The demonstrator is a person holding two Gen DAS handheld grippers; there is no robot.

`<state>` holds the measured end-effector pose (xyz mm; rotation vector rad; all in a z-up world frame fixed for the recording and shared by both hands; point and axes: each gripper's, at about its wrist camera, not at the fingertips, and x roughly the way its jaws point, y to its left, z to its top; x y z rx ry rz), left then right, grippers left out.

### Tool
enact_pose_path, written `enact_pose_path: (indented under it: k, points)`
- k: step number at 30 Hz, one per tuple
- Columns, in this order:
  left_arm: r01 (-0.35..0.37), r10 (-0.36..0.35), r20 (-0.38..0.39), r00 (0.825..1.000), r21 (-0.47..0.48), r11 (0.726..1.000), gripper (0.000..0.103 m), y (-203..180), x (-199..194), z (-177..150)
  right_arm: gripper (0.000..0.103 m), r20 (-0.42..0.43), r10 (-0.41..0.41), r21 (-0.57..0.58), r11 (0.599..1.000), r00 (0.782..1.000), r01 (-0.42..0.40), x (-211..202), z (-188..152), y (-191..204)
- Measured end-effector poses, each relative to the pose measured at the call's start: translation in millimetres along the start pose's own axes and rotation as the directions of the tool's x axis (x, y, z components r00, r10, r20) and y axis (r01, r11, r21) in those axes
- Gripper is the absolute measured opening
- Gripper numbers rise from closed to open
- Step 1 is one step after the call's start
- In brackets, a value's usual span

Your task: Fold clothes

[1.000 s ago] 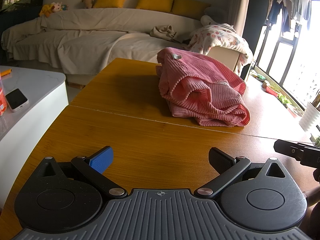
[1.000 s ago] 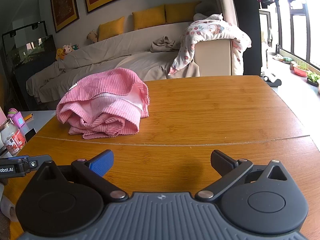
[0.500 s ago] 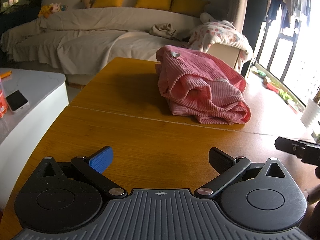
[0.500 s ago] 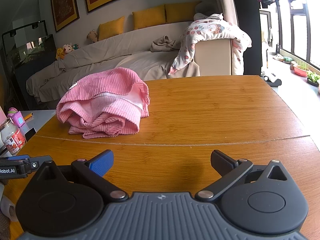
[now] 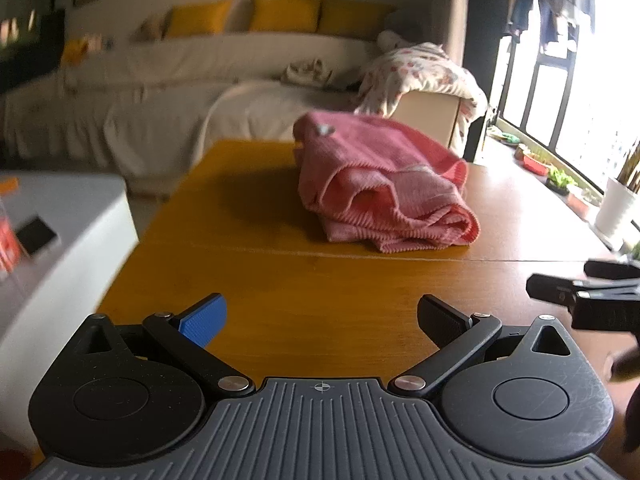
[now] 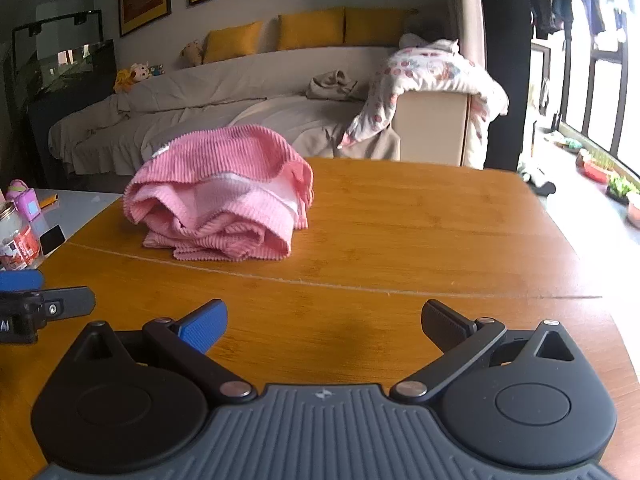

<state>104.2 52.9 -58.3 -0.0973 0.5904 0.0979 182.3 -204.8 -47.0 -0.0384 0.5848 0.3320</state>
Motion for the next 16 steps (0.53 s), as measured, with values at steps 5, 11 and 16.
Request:
enact_pose_path:
  k: [5, 11, 16]
  points:
    - [0.005, -0.005, 0.003, 1.0, -0.032, 0.999, 0.103, 4.2, -2.9, 4.5, 0.103, 0.009, -0.009, 0.008, 1.0, 1.0, 0.009, -5.2, 5.2, -0.3]
    - [0.004, -0.003, 0.02, 1.0, -0.08, 0.997, 0.103, 13.3, -2.6, 5.8, 0.103, 0.01, -0.002, -0.01, 1.0, 1.0, 0.003, -6.2, 3.1, 7.2]
    - [0.014, -0.005, 0.066, 0.998, -0.133, 0.991, 0.103, 30.1, -9.1, 10.0, 0.103, 0.049, 0.055, -0.024, 0.998, 0.997, -0.053, -9.8, 4.6, 26.5]
